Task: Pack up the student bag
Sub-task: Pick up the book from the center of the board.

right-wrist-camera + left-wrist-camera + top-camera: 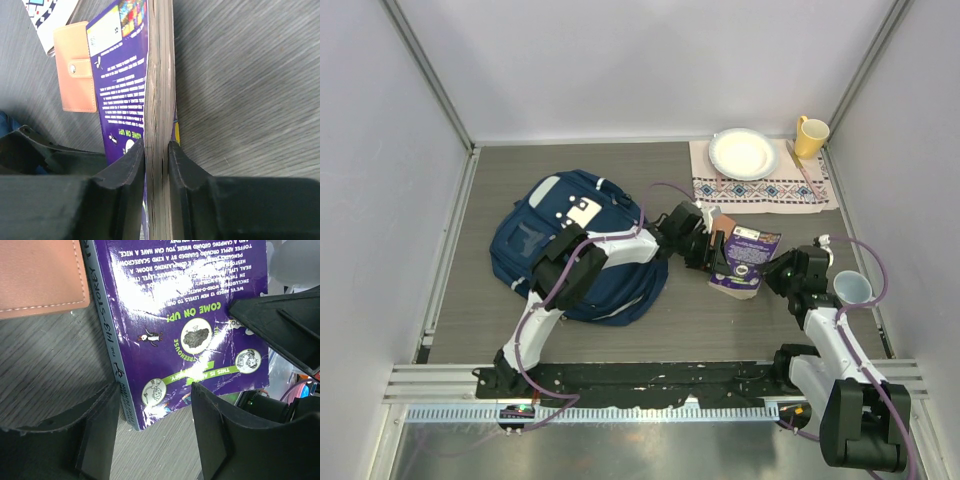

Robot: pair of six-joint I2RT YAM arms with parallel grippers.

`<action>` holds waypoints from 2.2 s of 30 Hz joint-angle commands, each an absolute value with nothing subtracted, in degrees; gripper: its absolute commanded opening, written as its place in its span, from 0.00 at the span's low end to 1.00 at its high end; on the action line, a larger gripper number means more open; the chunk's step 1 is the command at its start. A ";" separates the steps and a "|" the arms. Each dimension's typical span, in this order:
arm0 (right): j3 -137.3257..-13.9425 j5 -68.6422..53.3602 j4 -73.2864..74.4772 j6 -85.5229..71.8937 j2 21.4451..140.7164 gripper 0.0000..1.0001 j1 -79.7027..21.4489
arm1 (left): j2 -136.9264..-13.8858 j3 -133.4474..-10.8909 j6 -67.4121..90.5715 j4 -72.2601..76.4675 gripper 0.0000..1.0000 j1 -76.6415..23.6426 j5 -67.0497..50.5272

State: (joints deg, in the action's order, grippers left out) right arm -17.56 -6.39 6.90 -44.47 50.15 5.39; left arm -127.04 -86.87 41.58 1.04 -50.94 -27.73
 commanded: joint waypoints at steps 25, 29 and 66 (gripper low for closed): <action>-36.65 -18.96 13.47 -41.30 39.90 0.01 4.13 | -97.40 -74.46 37.96 -0.27 0.81 -44.48 -21.35; -33.76 -30.57 0.28 -47.27 42.79 0.01 4.04 | -93.43 -71.37 40.78 4.04 0.83 -40.62 -23.99; -32.95 -40.02 -14.92 -48.27 54.85 0.70 0.00 | -90.54 -63.82 51.25 21.81 0.00 -35.25 -29.56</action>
State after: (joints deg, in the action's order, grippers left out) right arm -27.64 -47.51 -26.87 -56.27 57.54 0.40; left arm -95.26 -65.14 54.98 24.27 -36.03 -32.40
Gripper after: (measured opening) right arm 0.569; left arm 0.273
